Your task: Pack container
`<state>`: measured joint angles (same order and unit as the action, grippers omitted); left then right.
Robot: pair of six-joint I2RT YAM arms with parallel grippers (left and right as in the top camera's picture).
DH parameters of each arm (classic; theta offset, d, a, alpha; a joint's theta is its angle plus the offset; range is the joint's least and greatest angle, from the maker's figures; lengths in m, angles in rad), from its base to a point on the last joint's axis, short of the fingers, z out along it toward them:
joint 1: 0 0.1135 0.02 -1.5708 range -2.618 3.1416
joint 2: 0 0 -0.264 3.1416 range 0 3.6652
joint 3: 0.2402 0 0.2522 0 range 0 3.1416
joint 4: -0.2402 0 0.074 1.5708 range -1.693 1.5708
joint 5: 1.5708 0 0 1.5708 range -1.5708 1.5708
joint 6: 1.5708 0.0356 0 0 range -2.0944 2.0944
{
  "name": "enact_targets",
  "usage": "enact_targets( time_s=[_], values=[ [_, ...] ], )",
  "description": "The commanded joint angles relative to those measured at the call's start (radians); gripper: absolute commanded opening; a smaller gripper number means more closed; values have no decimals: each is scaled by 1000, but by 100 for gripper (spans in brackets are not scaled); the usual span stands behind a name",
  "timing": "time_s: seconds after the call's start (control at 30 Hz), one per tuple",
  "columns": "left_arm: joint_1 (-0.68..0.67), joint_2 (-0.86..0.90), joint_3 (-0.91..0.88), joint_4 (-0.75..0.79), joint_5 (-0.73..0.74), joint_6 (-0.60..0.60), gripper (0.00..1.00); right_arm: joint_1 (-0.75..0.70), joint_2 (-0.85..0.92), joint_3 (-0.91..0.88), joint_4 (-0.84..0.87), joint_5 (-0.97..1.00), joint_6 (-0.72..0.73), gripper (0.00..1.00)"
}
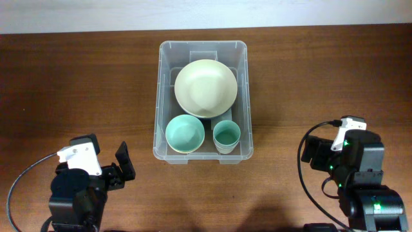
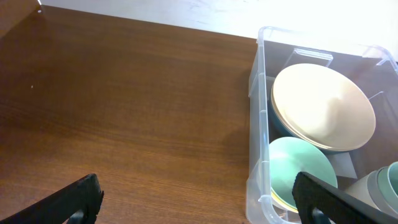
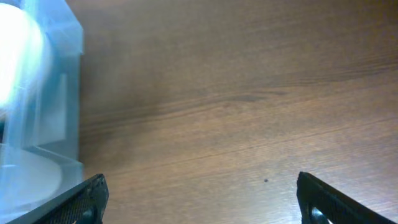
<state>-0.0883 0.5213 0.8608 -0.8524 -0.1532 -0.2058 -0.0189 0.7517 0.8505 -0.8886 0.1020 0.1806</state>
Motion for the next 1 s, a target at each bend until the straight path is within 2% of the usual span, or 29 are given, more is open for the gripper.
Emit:
enact_targets(
  time_s=[0.0,0.13,0.33,0.77,0.97],
  values=[
    [6,-4,-7,-1,14,-13,100,-1,14,-6,1,35,-11,99],
    [6,-4,-7,-1,14,-13,100,-2,-21,-9,4,7,-12,99],
    [6,-4,-7,-1,14,-13,100,-1,-171,-57,61,7,-19,99],
    [6,-4,-7,-1,14,-13,100,-1,-659,-520,435,-66,-20,99],
    [6,-4,-7,-1,14,-13,100,-1,-746,-655,595,-85,-25,99]
  ],
)
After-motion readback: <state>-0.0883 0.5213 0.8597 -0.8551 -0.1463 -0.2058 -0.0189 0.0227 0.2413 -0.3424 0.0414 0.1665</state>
